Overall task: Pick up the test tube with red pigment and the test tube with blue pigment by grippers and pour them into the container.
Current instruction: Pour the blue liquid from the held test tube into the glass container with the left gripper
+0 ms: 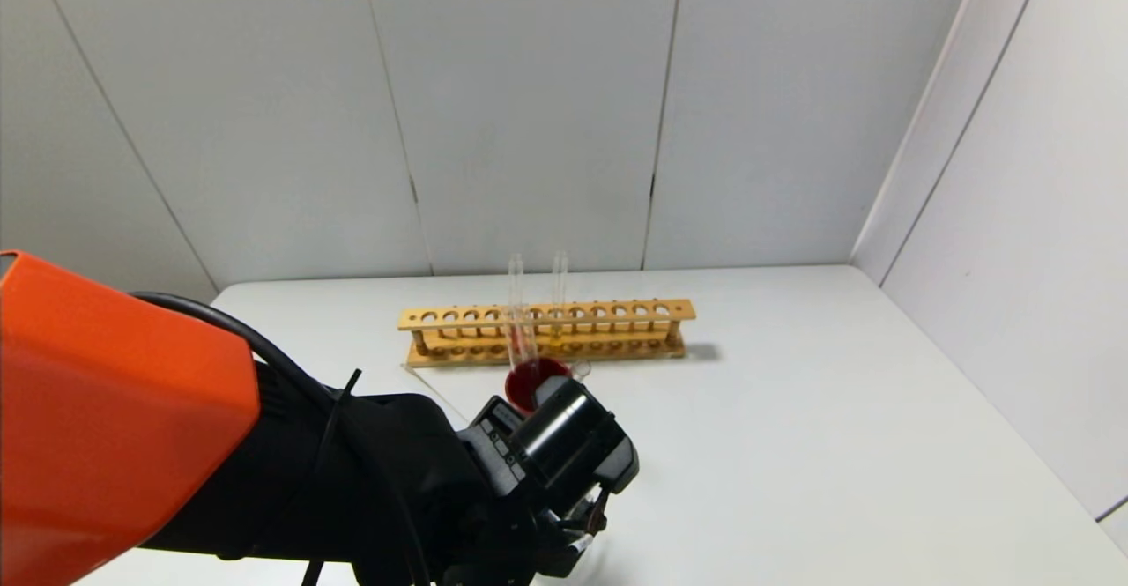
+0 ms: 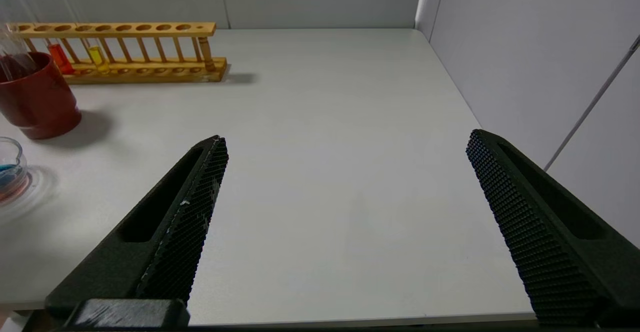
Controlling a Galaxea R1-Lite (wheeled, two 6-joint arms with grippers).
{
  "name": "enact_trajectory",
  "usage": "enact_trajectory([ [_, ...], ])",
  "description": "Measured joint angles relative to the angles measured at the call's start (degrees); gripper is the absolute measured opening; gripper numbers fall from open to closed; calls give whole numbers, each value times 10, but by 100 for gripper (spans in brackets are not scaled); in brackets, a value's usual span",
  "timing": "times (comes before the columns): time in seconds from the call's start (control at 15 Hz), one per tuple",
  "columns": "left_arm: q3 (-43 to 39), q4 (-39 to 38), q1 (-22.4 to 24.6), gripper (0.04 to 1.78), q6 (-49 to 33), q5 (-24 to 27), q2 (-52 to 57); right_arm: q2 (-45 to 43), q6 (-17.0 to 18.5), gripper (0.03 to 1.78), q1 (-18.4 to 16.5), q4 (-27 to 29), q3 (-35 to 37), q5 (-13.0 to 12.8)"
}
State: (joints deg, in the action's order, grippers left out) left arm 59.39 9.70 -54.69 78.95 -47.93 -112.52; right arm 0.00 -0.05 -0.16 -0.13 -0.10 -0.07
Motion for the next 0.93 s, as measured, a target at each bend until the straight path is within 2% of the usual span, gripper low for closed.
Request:
enact_trajectory([
  [0.93,33,47,-17,30,-1,-8,-8,0,0,174,0,0,0,0],
])
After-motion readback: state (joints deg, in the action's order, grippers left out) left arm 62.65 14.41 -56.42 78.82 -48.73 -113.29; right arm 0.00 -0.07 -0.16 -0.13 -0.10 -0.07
